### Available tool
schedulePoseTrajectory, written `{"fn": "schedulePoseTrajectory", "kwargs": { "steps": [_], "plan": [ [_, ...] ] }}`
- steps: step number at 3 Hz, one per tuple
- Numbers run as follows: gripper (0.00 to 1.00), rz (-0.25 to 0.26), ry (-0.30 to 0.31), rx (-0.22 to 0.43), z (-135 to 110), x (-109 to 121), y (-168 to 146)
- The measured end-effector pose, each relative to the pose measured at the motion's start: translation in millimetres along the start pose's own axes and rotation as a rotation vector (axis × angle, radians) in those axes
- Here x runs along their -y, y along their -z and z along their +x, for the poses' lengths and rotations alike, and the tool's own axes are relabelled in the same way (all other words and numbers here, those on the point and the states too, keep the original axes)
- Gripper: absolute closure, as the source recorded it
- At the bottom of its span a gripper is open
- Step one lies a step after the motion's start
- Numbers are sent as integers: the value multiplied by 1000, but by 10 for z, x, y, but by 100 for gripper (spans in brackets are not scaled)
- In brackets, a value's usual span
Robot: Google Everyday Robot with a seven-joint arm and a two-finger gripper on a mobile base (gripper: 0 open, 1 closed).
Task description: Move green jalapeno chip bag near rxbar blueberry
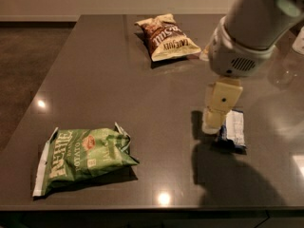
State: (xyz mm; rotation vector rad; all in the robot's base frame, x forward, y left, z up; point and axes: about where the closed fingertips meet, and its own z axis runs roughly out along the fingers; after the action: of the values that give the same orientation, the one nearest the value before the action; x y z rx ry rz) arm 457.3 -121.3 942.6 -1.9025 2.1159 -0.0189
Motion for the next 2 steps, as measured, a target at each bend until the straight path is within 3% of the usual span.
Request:
{"fn": "schedulePoseTrajectory", "kwargs": {
  "steps": [1,2],
  "plan": [
    [0,-60,53,12,-339,-122,-336],
    [0,-122,98,77,-713,-323,-572]
  ]
}}
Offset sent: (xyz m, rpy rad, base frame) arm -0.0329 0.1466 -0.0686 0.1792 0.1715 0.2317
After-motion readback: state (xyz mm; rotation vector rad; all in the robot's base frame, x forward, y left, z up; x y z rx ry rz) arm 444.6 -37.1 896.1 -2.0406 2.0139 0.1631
